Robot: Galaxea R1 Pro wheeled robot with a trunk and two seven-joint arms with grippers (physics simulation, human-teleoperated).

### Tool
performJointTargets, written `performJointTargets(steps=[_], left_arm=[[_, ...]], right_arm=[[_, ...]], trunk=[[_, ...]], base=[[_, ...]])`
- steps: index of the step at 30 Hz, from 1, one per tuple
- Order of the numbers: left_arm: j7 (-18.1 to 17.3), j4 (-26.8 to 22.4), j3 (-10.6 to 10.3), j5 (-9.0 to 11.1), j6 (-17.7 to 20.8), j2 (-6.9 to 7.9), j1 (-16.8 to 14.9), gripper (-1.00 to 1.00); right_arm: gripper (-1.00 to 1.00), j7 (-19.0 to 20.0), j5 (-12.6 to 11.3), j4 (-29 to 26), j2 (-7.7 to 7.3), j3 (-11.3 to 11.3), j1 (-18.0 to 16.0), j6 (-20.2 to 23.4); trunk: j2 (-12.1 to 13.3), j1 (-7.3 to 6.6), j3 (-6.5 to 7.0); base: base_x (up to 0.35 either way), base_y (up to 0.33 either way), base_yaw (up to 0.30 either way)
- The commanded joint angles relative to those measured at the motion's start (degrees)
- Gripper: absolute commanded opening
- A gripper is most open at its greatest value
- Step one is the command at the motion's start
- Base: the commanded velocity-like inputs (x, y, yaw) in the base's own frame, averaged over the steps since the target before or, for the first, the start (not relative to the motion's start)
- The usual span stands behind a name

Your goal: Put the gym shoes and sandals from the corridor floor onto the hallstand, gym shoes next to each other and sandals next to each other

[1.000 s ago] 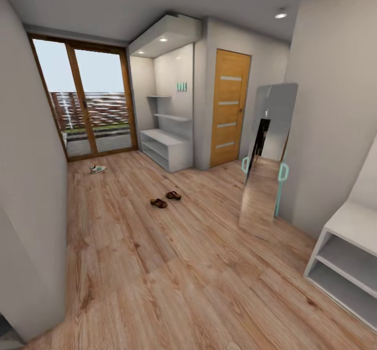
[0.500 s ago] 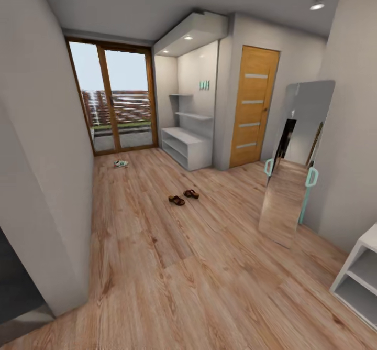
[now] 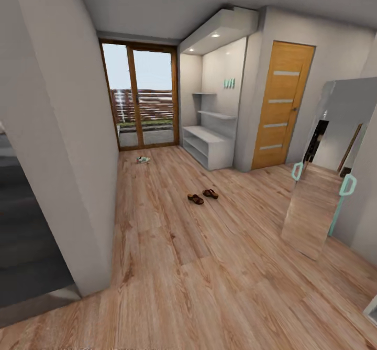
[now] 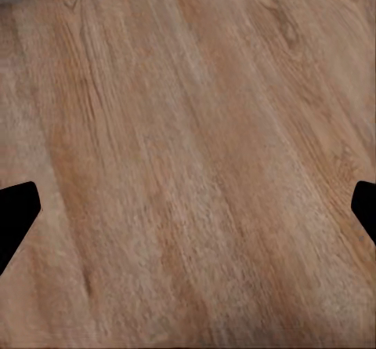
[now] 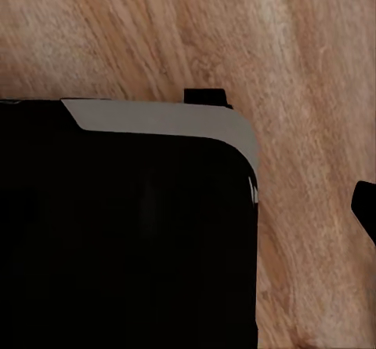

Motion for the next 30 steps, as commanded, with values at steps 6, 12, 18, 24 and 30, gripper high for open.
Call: performJointTargets(steps=[6,12,18,24,30], left_arm=[[0.0,-8.0,-0.1,-0.1,-0.2,-1.36,-0.3,1.0],[0.0,-8.7,0.0,0.1,-0.2,-1.38,-0.3,1.0],[0.1,-8.6,0.1,0.2,-0.2,-1.17,-0.3,1.0],[0.1,-8.6,0.0,0.1,-0.1,-1.22,-0.3,1.0],[0.1,-8.6,0.0,0.1,-0.1,-1.24,-0.3,1.0]], right_arm=[[1.0,-0.1,-0.1,-7.7,0.07,-0.2,0.0,-0.1],[1.0,-0.1,-0.1,-12.4,0.01,-0.2,0.0,-0.1],[1.0,-0.1,-0.1,-12.9,-0.01,-0.2,0.0,-0.1],[1.0,0.0,-0.1,-12.9,-0.07,-0.2,0.0,0.0],[1.0,0.0,-0.1,-12.9,-0.04,-0.2,0.0,-0.1]], trunk=[[0.0,0.0,-0.2],[0.0,0.0,-0.34],[0.0,0.0,-0.48],[0.0,0.0,-0.63],[0.0,0.0,-0.72]], base=[[0.0,0.0,0.284],[0.01,0.0,0.284],[0.167,-0.045,0.284],[0.262,-0.214,0.281],[0.275,-0.259,0.148]])
